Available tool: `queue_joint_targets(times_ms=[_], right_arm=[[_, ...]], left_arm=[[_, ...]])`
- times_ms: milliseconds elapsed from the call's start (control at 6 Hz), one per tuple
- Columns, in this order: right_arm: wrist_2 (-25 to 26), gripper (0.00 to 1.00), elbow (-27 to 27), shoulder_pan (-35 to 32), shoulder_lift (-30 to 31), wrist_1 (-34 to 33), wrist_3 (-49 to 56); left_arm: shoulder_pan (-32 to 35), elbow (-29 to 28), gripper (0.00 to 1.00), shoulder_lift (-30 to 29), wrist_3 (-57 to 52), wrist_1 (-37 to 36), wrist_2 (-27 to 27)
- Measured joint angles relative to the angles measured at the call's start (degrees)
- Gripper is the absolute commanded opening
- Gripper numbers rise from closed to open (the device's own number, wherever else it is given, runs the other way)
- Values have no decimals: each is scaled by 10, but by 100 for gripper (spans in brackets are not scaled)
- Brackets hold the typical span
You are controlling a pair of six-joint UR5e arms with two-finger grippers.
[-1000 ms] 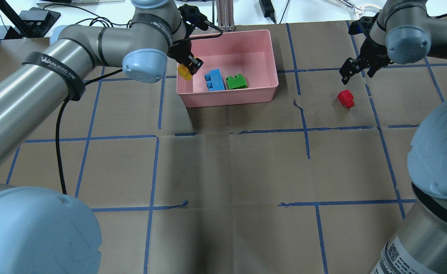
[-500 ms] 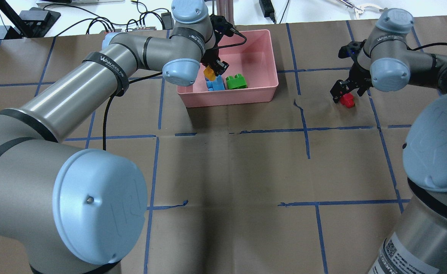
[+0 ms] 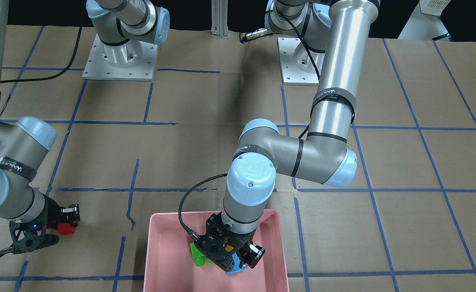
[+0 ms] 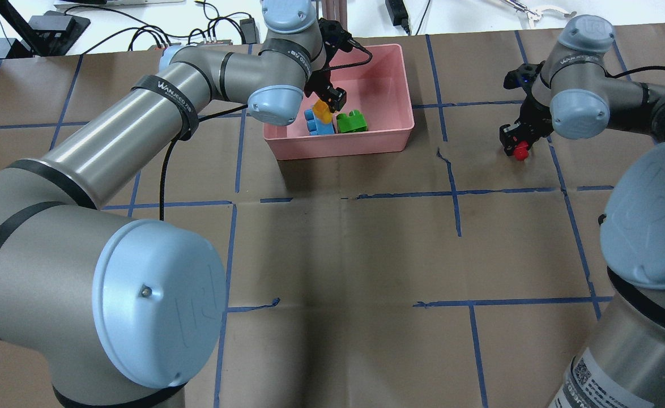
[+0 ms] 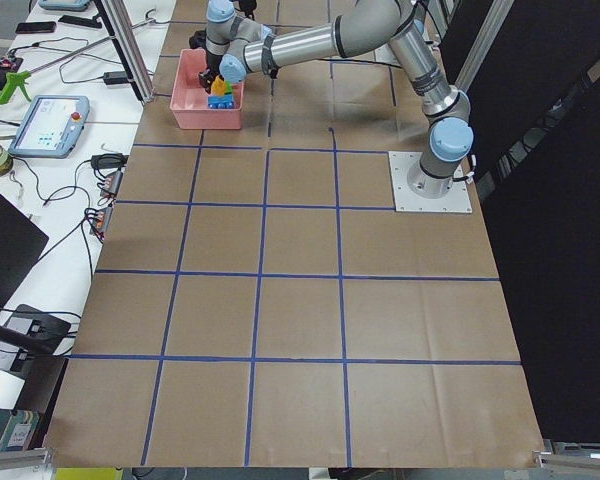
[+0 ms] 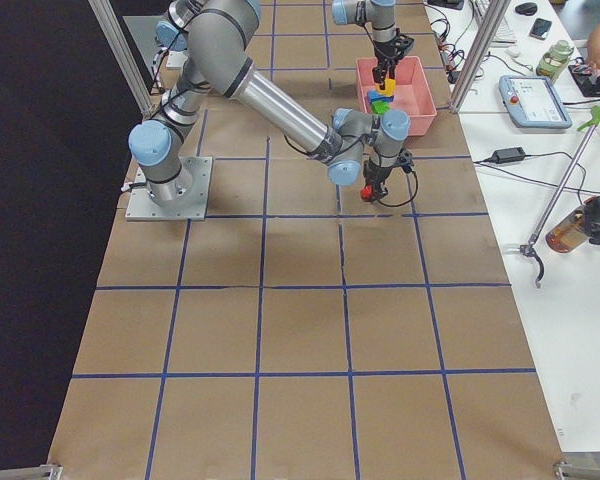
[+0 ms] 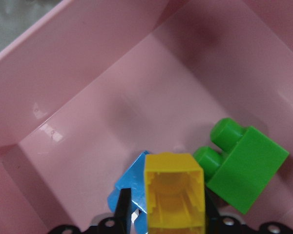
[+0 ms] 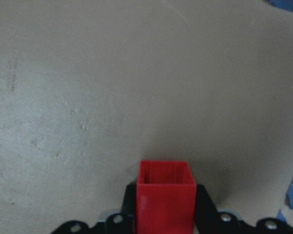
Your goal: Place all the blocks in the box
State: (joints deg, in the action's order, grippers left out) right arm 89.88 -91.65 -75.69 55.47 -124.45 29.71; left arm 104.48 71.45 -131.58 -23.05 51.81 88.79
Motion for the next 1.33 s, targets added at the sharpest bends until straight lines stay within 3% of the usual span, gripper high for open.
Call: queue_joint_targets(times_ms=[333, 667, 1000, 1333], right_arm=[[0, 34, 12, 0, 9, 2, 0], [0, 34, 29, -15, 58, 31, -34], [-4, 34, 72, -69, 103, 112, -152], [-10, 34, 130, -159, 74, 147, -330]], left_arm=[[-14, 30, 100, 79, 0, 80, 56], [-71, 53, 100, 182, 3, 202, 85], [-103, 59, 100, 260, 31, 304, 83], [-102, 69, 100, 305, 142, 343, 50]])
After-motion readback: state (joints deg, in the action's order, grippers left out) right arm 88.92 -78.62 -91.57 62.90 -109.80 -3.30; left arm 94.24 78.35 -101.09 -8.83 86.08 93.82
